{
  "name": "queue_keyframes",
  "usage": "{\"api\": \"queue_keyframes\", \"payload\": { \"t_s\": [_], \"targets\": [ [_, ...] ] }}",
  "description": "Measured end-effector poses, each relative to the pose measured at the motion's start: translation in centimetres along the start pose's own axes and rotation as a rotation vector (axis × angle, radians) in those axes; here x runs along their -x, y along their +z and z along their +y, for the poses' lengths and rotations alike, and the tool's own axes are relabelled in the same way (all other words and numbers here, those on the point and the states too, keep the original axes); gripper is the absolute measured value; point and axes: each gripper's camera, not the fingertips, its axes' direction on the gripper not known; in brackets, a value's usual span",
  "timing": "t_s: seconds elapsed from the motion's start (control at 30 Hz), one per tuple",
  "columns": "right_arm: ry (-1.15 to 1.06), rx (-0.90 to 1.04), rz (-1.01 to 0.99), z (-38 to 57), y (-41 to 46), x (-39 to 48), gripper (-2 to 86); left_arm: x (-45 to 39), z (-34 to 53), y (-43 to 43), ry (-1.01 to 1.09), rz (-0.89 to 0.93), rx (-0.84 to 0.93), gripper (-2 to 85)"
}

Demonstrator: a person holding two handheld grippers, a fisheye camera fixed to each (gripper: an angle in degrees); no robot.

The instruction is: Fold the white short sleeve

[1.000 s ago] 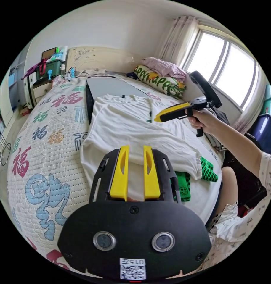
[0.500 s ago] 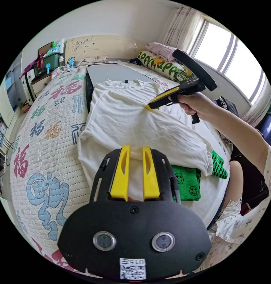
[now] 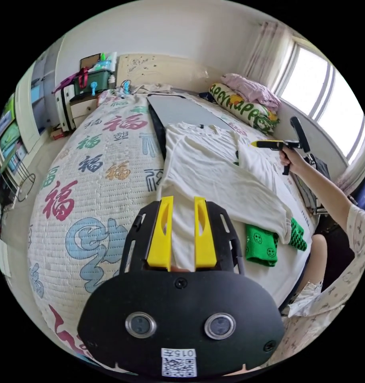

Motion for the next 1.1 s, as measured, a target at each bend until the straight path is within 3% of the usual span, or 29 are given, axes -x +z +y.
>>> {"api": "queue_keyframes", "payload": {
  "t_s": [0.17, 0.23, 0.33, 0.57, 0.7, 0.8, 0.9, 1.0, 1.1],
  "targets": [
    [0.066, -0.102, 0.009, -8.0, -4.6, -3.9, 9.5, 2.7, -8.7, 1.5, -0.005, -0.037, 0.005, 10.0],
    [0.065, -0.124, 0.021, -11.3, -4.7, -3.1, 10.6, 3.8, -12.7, 3.2, -0.019, 0.041, -0.022, 10.5],
    [0.080, -0.121, 0.034, -17.5, -4.6, -1.5, 11.3, 5.8, -18.3, 7.0, -0.101, 0.113, -0.050, 11.0],
    [0.164, -0.073, 0.129, -30.0, -3.0, 0.1, 13.7, 8.1, -25.8, 16.4, -0.166, 0.048, -0.024, 11.3],
    [0.223, -0.025, 0.054, -33.1, -2.1, 0.0, 13.7, 9.1, -26.2, 18.9, -0.101, 0.070, -0.035, 11.1],
    [0.171, 0.036, 0.022, -34.7, -2.0, 2.9, 11.8, 9.7, -25.8, 21.2, -0.059, 0.043, 0.057, 8.1],
    [0.173, 0.066, 0.082, -35.0, -4.1, 6.0, 4.8, 10.1, -24.5, 21.9, 0.012, -0.007, 0.078, 2.6],
    [0.186, 0.037, 0.009, -33.6, -8.8, 8.9, 3.5, 11.3, -22.3, 21.0, 0.046, 0.024, 0.063, 1.0],
    [0.167, -0.054, -0.023, -29.8, -17.3, 12.9, 2.7, 12.3, -18.7, 16.1, 0.104, 0.046, -0.061, 0.6]
  ]
}}
